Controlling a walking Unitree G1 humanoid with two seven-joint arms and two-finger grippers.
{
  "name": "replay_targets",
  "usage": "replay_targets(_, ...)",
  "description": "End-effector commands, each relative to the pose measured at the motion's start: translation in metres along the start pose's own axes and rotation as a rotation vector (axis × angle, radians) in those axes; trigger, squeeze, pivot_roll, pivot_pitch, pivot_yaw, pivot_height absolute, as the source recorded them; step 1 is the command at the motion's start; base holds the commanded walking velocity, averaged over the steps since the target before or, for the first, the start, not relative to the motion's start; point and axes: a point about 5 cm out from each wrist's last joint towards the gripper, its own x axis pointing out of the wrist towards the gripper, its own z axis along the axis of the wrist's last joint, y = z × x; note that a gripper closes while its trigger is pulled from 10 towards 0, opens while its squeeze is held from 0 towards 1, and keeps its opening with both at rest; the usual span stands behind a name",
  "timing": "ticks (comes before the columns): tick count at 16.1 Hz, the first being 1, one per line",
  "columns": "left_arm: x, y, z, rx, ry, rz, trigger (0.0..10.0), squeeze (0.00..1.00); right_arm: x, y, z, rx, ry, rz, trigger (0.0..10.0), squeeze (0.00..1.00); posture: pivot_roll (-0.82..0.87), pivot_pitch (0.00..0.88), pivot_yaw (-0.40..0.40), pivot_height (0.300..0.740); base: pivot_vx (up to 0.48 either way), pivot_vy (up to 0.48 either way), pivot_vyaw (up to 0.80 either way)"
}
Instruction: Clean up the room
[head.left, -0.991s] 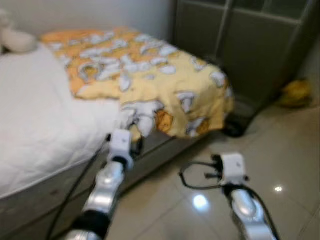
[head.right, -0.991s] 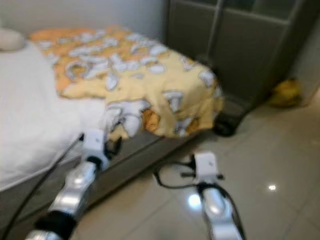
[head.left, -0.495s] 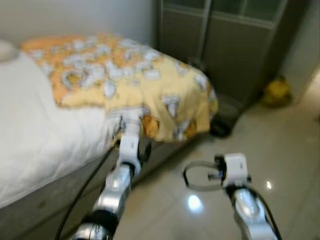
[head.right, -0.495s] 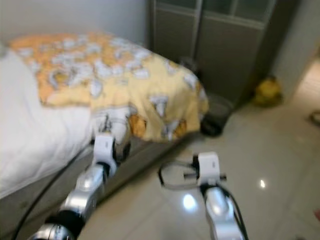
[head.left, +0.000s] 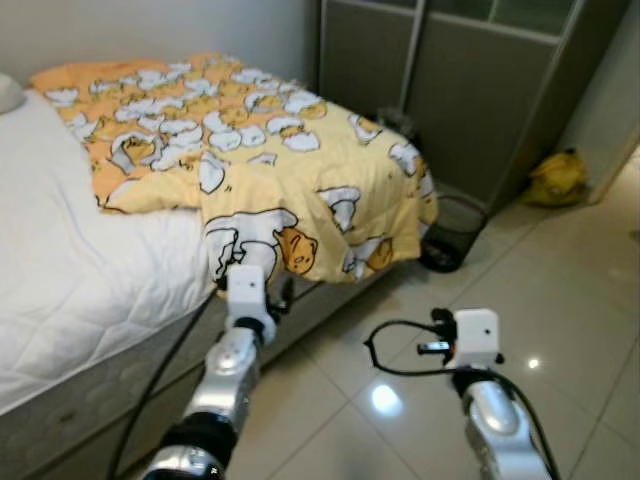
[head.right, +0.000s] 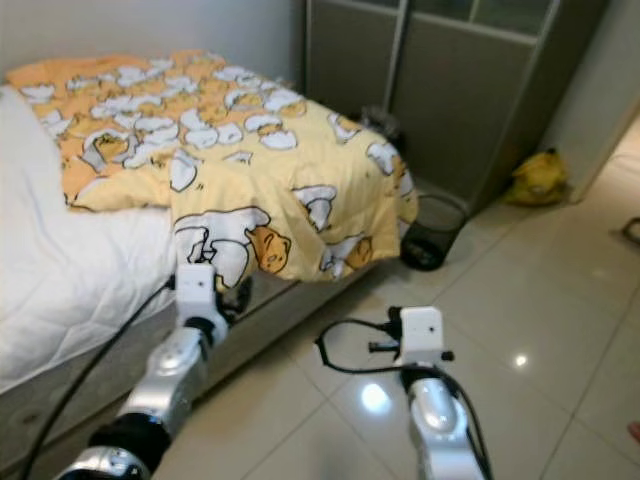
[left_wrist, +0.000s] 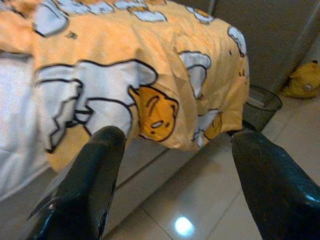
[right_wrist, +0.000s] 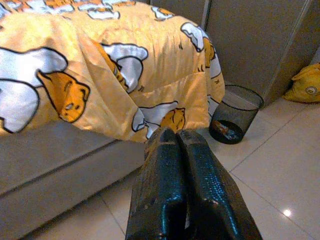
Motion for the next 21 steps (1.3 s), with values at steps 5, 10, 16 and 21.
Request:
replay_targets(5, 0.004, 0.005, 0.001, -0.001, 0.016, 0.05, 10.0, 0.0, 0.006, 0.006, 0.007, -0.019, -0.024, 0.024, 10.0, 0.0, 0.08, 0.0, 0.02, 0.74, 0.48, 0.0, 0.0)
replay_targets(10, 0.004, 0.001, 0.0, 0.017, 0.018, 0.038, 10.0, 0.0, 0.004, 0.006, 0.004, -0.021, -0.012, 0.026, 10.0, 0.0, 0.08, 0.0, 0.021, 0.74, 0.48, 0.0, 0.38)
replay_targets(16, 0.004, -0.004, 0.001, 0.049, 0.005, -0.001, 10.0, 0.0, 0.001, 0.005, 0.001, -0.027, -0.004, 0.024, 10.0, 0.0, 0.08, 0.0, 0.024, 0.74, 0.48, 0.0, 0.6)
replay_targets(21, 0.005, -0.012, 0.003, 0.074, -0.013, -0.051, 10.0, 0.0, 0.001, 0.005, 0.0, -0.038, -0.002, 0.018, 10.0, 0.0, 0.08, 0.0, 0.027, 0.74, 0.48, 0.0, 0.2)
